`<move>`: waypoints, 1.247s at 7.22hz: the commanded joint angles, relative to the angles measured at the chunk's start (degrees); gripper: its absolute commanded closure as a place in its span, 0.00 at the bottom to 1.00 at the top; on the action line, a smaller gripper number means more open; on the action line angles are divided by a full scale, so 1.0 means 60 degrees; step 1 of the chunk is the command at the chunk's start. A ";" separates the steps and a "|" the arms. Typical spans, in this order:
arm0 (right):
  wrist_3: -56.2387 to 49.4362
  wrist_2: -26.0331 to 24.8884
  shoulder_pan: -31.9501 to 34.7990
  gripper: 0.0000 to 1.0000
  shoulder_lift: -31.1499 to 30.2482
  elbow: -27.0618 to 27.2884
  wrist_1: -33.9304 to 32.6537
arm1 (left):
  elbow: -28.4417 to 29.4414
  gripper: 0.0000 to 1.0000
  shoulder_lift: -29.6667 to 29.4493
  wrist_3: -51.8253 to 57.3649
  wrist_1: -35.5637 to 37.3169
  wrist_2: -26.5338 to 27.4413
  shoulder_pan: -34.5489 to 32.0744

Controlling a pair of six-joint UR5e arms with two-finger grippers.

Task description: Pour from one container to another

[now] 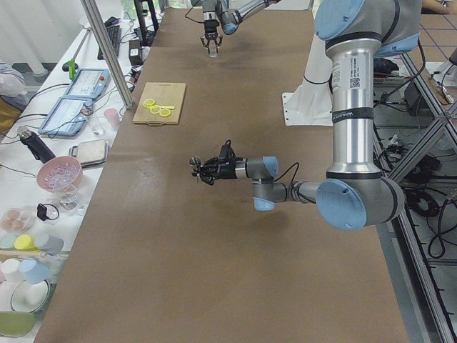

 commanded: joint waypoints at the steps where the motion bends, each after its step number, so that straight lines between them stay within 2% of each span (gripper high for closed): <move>1: 0.0056 -0.0455 -0.0388 1.00 0.0148 0.0025 0.0027 | 0.0198 1.00 0.0289 -0.0049 0.0204 0.1464 0.0344; 2: 0.0056 -0.0602 -0.0564 1.00 0.0149 0.0098 0.0027 | 0.0358 1.00 0.0303 -0.0934 0.0409 0.2574 0.0985; 3: 0.0056 -0.0647 -0.0697 1.00 0.0149 0.0128 0.0114 | 0.0461 1.00 0.0303 -0.2770 0.1731 0.3572 0.1426; 4: 0.0143 -0.0706 -0.0843 1.00 0.0134 0.0128 0.0246 | 0.0404 1.00 0.0289 -0.5051 0.3484 0.3669 0.1431; 5: 0.0202 -0.0808 -0.0946 1.00 0.0119 0.0099 0.0450 | 0.0331 1.00 0.0289 -0.6408 0.4662 0.3684 0.1445; 7: 0.0261 -0.0838 -0.0962 1.00 0.0119 0.0084 0.0467 | 0.0010 1.00 0.0202 -0.6785 0.4864 0.3583 0.1474; 9: 0.0261 -0.0838 -0.0991 1.00 0.0090 0.0040 0.0467 | 0.0314 1.00 -0.0178 -0.6788 0.4894 0.3320 0.1592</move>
